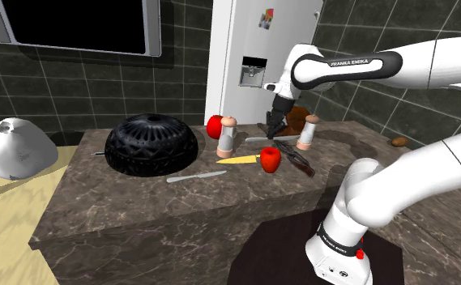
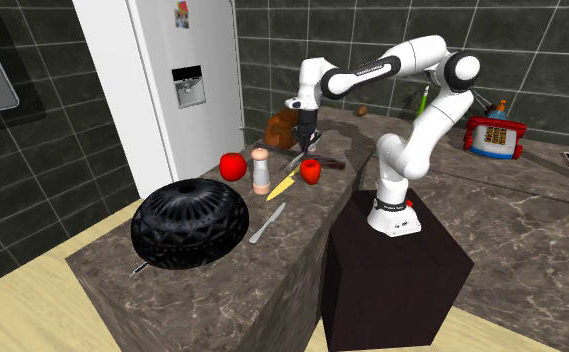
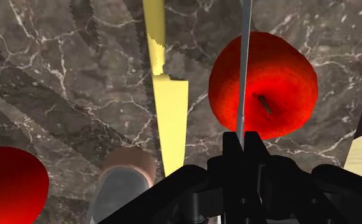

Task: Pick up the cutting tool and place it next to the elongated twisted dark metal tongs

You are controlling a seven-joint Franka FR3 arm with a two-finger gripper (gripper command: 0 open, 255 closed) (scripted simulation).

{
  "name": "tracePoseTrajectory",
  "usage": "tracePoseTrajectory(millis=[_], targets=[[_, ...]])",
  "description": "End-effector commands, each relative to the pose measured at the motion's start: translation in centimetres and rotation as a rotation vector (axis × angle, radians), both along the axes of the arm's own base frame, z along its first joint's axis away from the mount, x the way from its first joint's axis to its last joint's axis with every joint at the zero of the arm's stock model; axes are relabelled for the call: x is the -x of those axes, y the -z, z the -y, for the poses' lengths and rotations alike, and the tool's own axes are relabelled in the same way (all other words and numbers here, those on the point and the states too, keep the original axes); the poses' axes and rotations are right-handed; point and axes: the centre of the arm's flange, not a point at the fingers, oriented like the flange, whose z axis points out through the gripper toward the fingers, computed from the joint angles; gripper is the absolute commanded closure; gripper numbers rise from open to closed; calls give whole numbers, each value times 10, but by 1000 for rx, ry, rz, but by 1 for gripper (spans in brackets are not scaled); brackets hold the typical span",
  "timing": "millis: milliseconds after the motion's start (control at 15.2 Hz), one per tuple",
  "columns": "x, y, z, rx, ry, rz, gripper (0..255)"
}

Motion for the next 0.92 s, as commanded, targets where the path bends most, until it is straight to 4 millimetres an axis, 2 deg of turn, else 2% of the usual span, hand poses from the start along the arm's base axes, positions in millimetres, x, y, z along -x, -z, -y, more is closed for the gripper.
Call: tracePoseTrajectory(millis=[0,858], targets=[[7,-1,25,1,-2,0,255],[53,-1,190,1,-2,0,255]])
